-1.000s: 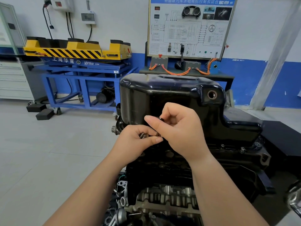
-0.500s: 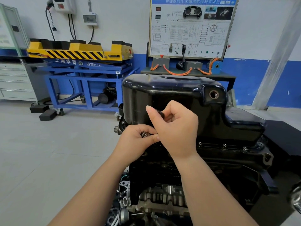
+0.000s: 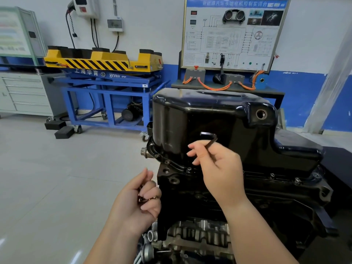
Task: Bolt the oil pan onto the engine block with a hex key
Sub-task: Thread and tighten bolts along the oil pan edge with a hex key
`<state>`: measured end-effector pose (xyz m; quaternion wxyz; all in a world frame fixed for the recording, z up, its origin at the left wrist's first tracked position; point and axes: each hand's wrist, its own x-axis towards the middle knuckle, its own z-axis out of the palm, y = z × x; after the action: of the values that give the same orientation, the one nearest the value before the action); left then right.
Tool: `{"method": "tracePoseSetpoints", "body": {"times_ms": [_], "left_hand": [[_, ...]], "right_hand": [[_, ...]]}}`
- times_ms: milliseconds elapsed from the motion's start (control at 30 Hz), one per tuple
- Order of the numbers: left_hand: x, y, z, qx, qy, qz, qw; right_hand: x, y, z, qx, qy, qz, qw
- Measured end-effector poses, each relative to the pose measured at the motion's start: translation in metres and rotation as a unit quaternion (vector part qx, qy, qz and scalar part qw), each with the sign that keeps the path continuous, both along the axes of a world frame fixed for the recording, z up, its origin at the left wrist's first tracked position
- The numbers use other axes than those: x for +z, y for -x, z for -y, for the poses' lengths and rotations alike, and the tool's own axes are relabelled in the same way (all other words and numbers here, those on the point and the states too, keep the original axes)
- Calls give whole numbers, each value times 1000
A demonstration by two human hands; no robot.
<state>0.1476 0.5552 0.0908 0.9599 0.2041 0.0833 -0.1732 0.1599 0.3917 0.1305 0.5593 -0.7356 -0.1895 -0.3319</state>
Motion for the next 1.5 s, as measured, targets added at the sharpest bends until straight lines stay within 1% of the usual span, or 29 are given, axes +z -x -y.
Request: {"method": "tracePoseSetpoints", "body": {"times_ms": [33,167,233,367,500,567,667,767,833,933,1033,1100,1200,1333,1433,1500], "left_hand": [[0,2,-2,-2,45,-13,999],[4,7,-9,17,142,-60,988],[6,8,-11,14,191,-82,978],[6,13,-12,40,265,-79,960],[-1,14,-14,35,225,-52,972],[-1,12,-13,51,240,-45,968],[3,11,-7,87,269,-59,957],[1,9,-3,101,231,-70,965],[-1,10,-2,117,210,-74,968],[-3,12,-1,137,190,-76,969],[-8,13,-1,130,207,-77,967],[-9,12,-3,133,219,-82,963],[-9,11,-5,165,209,-101,959],[-8,10,-5,157,201,-125,959],[-10,11,-7,165,150,-144,964],[-13,12,-10,171,123,-155,965]], "right_hand": [[7,1,-2,5,-6,10,1000],[20,8,-10,59,16,6,998],[15,13,-14,87,28,-21,996],[-2,22,-21,161,49,-104,980],[-12,26,-26,178,79,-132,972],[-15,28,-31,190,74,-141,969],[-22,31,-39,204,112,-164,959],[-31,33,-44,204,154,-198,946],[-33,32,-45,188,176,-203,945],[-34,32,-48,134,232,-182,946],[-34,34,-51,84,274,-154,945],[-35,36,-52,67,270,-139,950],[-36,36,-52,42,265,-103,958],[-38,34,-52,37,259,-101,960],[-40,33,-50,37,218,-108,969],[-39,31,-47,39,155,-126,979]]}}
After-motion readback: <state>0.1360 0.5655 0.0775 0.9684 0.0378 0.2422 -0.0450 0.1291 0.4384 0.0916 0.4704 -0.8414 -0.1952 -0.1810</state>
